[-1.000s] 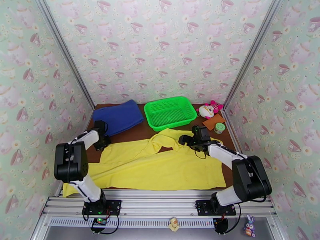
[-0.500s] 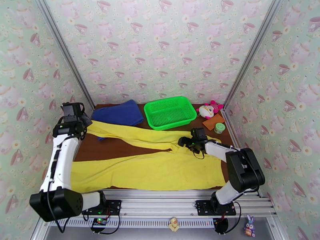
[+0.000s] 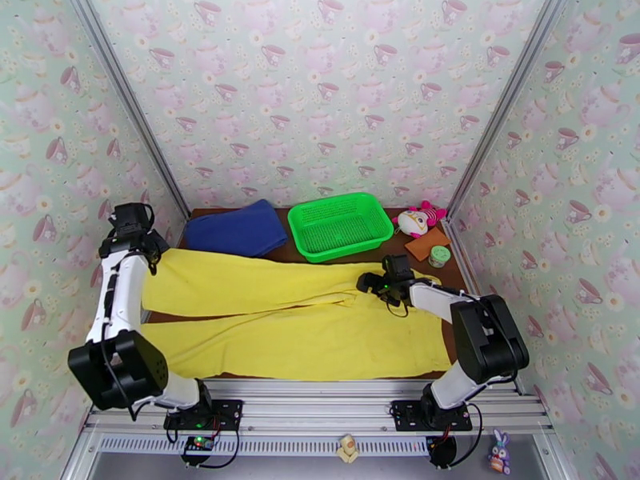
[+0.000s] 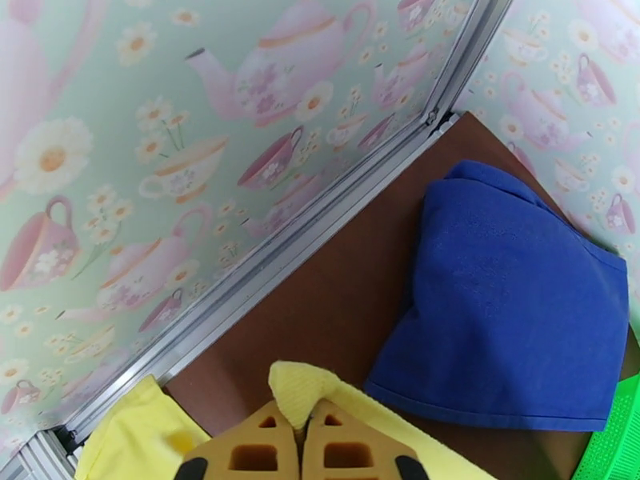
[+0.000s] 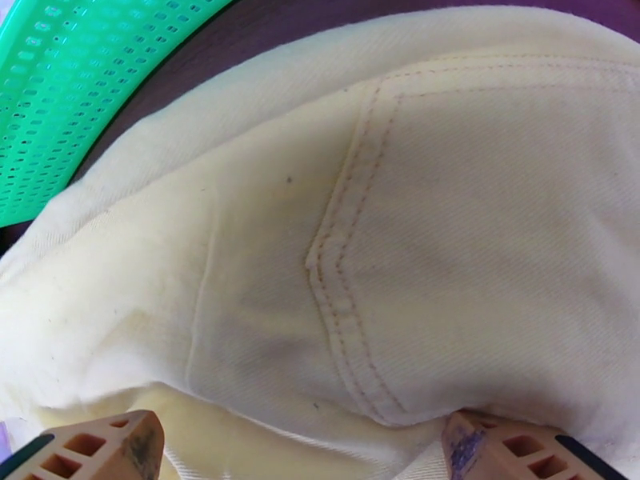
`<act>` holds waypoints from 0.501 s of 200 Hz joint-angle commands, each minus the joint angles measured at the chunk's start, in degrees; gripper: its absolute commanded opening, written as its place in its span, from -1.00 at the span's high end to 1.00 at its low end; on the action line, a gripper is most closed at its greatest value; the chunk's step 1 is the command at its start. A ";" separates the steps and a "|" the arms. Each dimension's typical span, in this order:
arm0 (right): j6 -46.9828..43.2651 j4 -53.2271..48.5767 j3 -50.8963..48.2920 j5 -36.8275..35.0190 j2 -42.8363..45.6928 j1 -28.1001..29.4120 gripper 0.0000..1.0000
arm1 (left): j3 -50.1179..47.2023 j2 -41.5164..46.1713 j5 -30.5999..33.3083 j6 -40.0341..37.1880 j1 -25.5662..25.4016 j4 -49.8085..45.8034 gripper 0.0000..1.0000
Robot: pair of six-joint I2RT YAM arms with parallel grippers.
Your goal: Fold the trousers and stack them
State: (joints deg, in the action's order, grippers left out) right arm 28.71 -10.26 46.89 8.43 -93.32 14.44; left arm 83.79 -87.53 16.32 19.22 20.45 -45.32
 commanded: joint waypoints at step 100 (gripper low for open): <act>-1.72 -3.24 2.12 1.74 -1.49 7.18 -0.90 | -1.13 -2.24 -10.07 5.21 6.14 10.53 0.97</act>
State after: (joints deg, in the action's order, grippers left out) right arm 26.70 -11.05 47.42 7.53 -90.67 17.41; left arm 83.48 -91.53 10.17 22.52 25.76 -37.76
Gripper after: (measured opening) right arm 0.957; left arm 0.042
